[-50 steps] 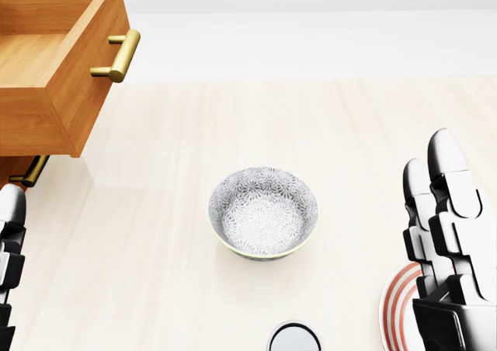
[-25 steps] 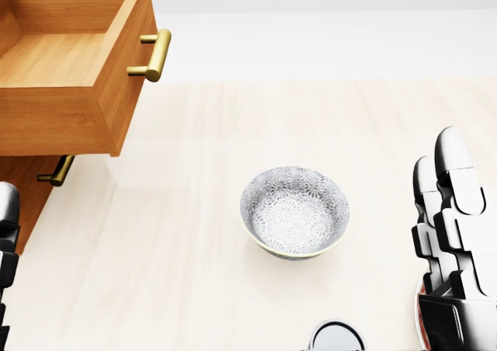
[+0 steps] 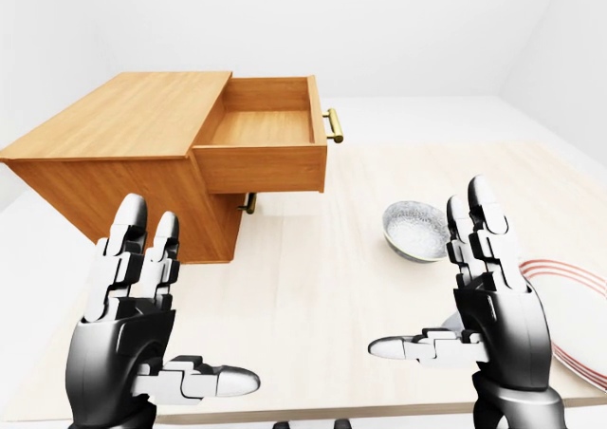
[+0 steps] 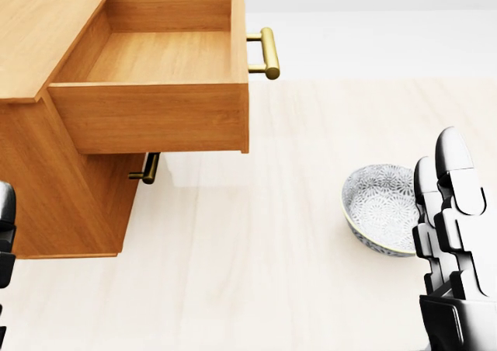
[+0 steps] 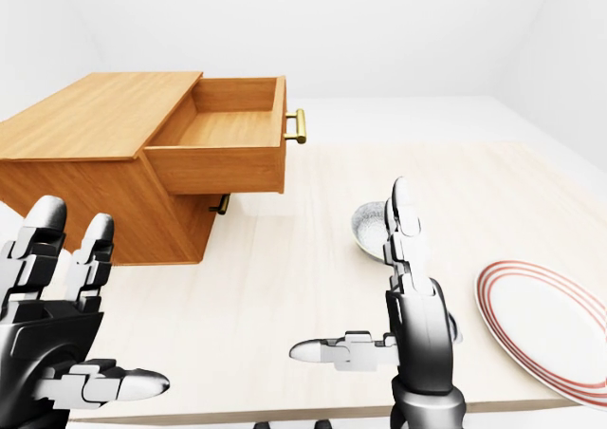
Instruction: Put the ketchup in the top drawer of the cabinet.
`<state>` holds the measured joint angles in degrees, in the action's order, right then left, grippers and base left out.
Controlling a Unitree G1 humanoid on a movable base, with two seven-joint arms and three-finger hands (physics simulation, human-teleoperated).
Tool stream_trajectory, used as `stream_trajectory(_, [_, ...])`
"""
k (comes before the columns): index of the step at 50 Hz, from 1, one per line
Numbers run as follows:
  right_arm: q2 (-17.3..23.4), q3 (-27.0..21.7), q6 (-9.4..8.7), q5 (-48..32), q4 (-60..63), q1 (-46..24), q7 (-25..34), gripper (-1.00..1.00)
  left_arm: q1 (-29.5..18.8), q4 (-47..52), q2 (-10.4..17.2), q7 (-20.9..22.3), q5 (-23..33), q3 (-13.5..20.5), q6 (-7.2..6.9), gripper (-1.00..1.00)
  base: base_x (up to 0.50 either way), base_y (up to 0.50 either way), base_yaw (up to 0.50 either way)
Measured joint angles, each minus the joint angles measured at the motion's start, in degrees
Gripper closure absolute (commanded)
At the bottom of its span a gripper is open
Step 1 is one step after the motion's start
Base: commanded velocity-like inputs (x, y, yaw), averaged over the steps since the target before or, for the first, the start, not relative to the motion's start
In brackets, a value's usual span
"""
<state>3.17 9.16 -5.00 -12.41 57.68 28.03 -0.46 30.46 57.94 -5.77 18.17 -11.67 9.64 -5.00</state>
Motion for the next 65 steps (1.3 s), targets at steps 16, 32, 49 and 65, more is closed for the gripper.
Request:
stream_trajectory(16, [-0.1, -0.2, 0.00, 0.2, -0.2, -0.1, 0.1, -1.00, 0.1, 0.2, -0.1, 0.0, 0.0, -0.1, 0.00, -1.00, 0.00, 0.50, 0.00])
stream_trajectory(32, [-0.4, -1.0, 0.00, 2.8, -1.1, -0.4, 0.8, -1.00, 0.2, 0.2, -0.1, 0.1, -0.1, -0.1, 0.00, -1.00, 0.08, 0.05, 0.00])
stream_trajectory(49, [-0.3, -10.2, 0.00, 9.7, 2.3, -1.3, 6.0, -1.00, -0.9, 0.2, 0.0, 0.5, -1.3, 1.5, 0.00, -1.00, 0.09, 0.00, 0.00])
stream_trajectory(65, [31.1, -61.2, 0.00, 59.7, 2.3, 4.2, 3.5, -1.00, -1.0, 1.4, -1.5, 2.5, -2.7, 3.7, 0.00, -1.00, 0.00, 0.00, 0.00])
